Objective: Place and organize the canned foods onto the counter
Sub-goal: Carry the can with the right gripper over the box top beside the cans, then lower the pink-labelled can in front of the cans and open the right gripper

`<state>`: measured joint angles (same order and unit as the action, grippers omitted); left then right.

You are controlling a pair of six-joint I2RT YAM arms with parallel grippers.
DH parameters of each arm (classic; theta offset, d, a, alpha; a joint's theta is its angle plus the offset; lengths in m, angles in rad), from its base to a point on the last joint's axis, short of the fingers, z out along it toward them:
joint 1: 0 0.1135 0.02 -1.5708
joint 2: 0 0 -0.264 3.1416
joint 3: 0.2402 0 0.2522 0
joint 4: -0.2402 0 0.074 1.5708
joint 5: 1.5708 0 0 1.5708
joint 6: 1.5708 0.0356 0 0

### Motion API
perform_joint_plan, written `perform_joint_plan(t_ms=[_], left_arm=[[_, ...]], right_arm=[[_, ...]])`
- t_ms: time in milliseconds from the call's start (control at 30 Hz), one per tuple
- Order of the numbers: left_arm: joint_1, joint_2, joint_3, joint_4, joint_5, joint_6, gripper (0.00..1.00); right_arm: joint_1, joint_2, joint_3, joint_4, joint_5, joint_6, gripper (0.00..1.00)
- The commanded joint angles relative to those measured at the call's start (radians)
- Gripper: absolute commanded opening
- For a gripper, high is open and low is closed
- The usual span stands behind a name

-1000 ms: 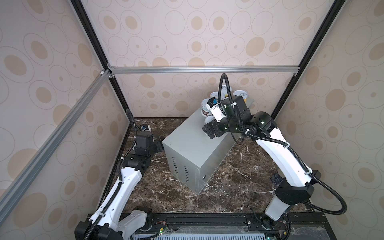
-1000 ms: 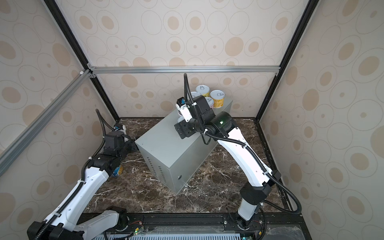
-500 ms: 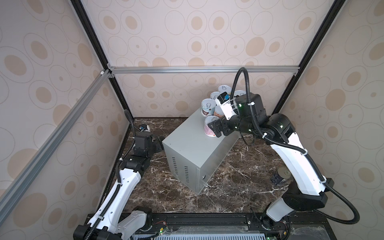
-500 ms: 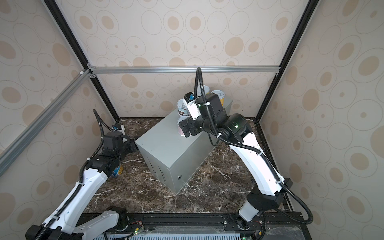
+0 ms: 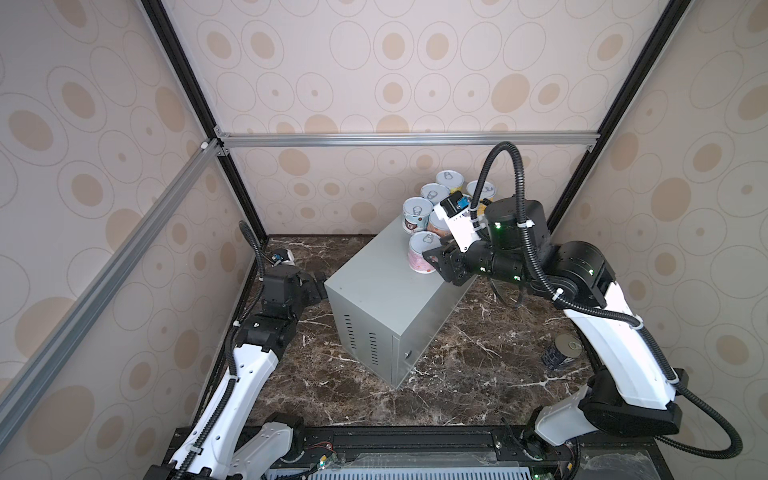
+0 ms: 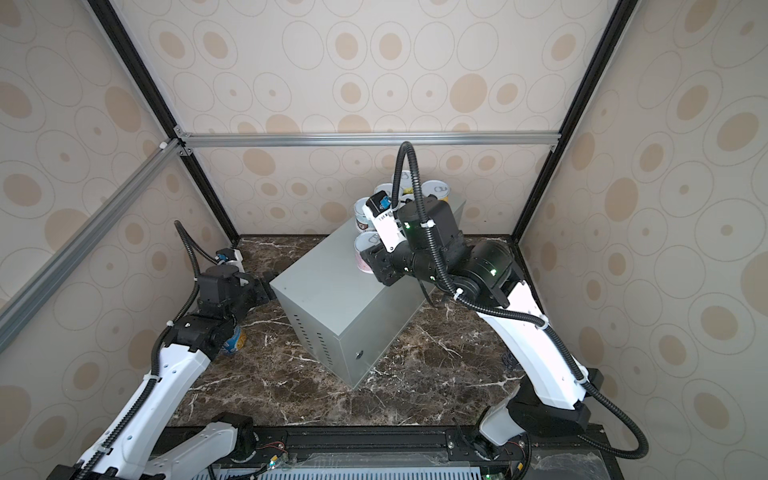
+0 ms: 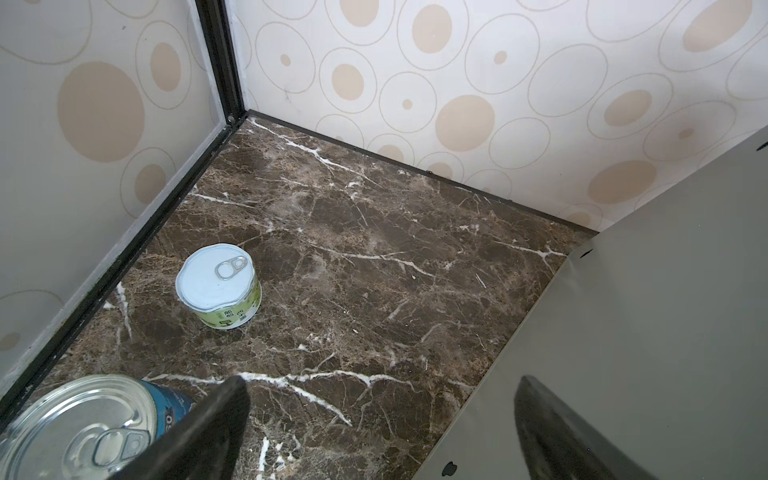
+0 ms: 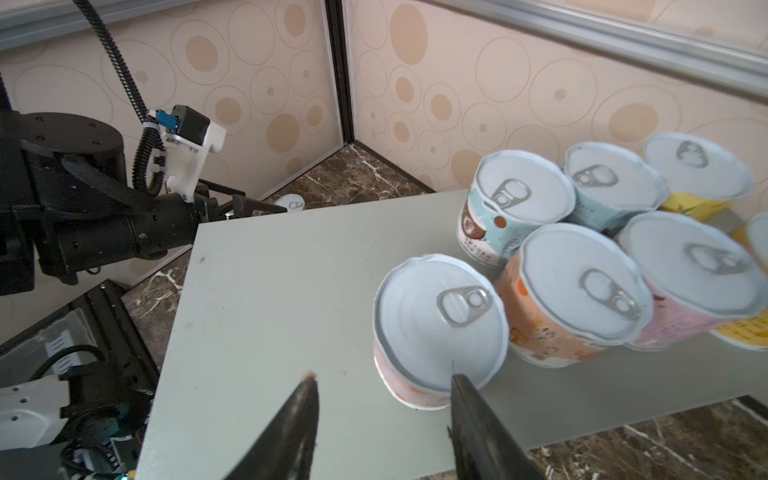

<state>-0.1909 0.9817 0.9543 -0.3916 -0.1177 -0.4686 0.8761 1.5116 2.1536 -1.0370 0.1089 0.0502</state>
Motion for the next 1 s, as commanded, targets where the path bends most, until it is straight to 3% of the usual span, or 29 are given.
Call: perform_joint_plan(t_ms=[0, 167, 733, 967], left_arm=[[-0.001, -0.027, -0.005, -0.033, 0.017, -0.009, 0.99], [0.000, -0.026, -0.016, -0.030, 0.010, -0.007, 0.99], [0.000, 0.004, -0.043, 0.005, 0.012, 0.002, 1.00], [0.000, 0.022, -0.029, 0.009, 0.015, 0.004, 0.99]], right_arm=[[0.021, -0.009, -0.043, 0.037, -0.002, 0.023, 0.45], [0.023, 0.003, -0.088, 0.078, -0.019, 0.045, 0.40], [0.024, 0.098, -0.058, 0.116, 0.078, 0.030, 0.40], [0.024, 0.117, -0.023, 0.094, 0.052, -0.002, 0.42]])
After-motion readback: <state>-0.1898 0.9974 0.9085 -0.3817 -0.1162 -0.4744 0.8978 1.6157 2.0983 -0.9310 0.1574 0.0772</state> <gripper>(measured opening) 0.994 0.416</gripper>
